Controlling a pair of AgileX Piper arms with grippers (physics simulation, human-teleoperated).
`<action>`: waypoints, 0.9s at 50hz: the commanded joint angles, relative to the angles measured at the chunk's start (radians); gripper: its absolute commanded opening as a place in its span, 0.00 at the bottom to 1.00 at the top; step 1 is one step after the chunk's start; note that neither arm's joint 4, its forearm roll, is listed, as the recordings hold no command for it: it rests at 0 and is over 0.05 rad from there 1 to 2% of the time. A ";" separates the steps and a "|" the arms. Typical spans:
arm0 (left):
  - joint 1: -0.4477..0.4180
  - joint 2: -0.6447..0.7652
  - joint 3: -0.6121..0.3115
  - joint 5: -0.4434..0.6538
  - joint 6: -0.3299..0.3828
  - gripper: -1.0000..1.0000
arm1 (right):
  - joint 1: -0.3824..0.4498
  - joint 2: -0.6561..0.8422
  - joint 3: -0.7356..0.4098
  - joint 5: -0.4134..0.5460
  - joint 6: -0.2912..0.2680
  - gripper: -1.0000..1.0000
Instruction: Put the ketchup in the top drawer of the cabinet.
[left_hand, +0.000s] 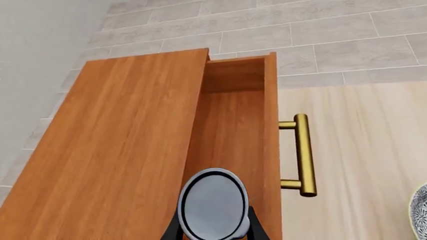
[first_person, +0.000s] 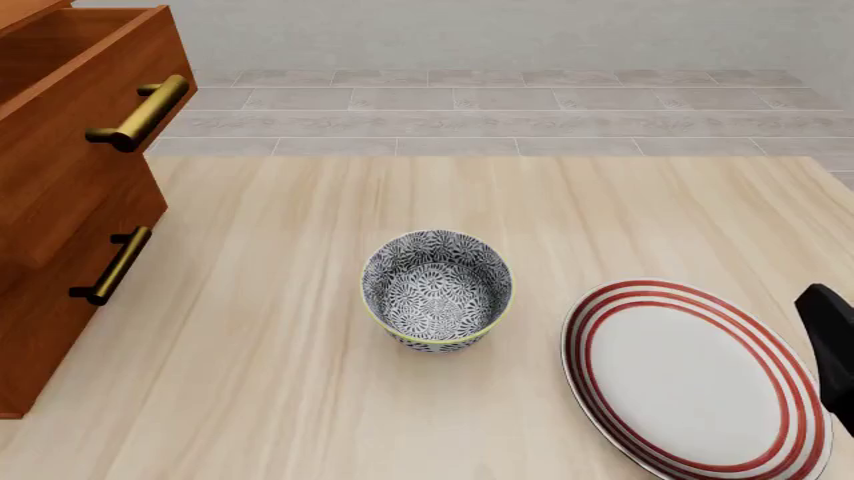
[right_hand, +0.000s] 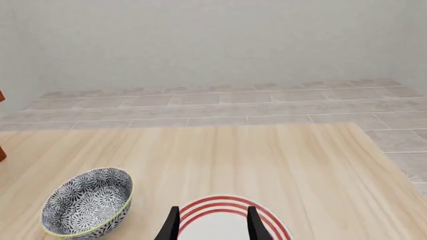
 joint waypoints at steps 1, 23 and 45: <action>0.001 0.003 0.012 -0.010 0.020 0.00 | 0.001 0.000 0.000 0.002 -0.001 1.00; -0.013 0.002 0.022 -0.015 0.023 1.00 | 0.011 0.000 0.000 0.008 0.000 1.00; -0.078 -0.041 -0.164 0.132 -0.014 1.00 | 0.016 0.001 0.014 -0.001 0.000 1.00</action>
